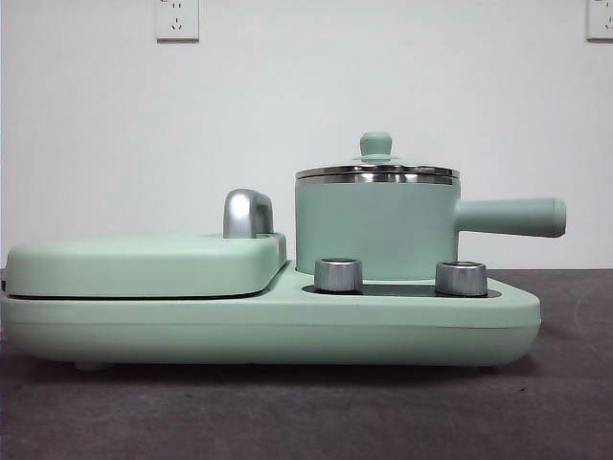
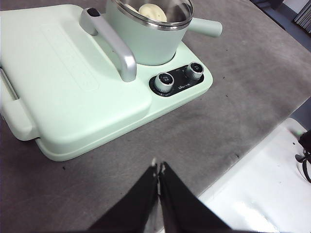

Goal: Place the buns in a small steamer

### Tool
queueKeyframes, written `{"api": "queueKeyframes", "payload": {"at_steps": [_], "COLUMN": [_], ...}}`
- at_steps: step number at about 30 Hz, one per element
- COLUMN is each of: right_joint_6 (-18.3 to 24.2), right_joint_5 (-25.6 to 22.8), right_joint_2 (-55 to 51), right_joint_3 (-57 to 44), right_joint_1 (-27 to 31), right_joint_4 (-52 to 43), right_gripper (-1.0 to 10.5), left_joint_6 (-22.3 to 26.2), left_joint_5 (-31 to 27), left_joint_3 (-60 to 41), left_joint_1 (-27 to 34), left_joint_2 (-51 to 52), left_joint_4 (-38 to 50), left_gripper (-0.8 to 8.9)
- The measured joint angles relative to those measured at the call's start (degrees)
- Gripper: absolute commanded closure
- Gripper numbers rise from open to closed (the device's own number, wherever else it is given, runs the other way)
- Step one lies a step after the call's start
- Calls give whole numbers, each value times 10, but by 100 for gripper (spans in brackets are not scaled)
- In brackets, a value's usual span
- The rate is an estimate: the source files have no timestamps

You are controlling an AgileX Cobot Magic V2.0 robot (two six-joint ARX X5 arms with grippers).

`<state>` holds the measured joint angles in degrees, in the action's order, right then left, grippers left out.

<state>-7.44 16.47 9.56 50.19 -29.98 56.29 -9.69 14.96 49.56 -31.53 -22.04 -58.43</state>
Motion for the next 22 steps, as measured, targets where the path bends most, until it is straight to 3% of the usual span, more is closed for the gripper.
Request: {"api": "queueKeyframes", "payload": {"at_steps": [9, 13, 15, 22], "right_joint_6": [1, 1, 1, 2], "right_joint_5": [0, 0, 0, 0], "right_joint_2": [0, 0, 0, 0], "right_joint_3": [0, 0, 0, 0], "right_joint_1": [0, 0, 0, 0], "right_joint_4": [0, 0, 0, 0], "right_gripper": [926, 926, 926, 926], "left_joint_6": [0, 1, 11, 68], "left_joint_5": [0, 0, 0, -1], "left_joint_3": [0, -14, -33, -193], "left_joint_1": [4, 48, 84, 207], "left_joint_2": [1, 20, 31, 123], "left_joint_4": [2, 17, 54, 315], "left_gripper": [807, 807, 807, 807]}}
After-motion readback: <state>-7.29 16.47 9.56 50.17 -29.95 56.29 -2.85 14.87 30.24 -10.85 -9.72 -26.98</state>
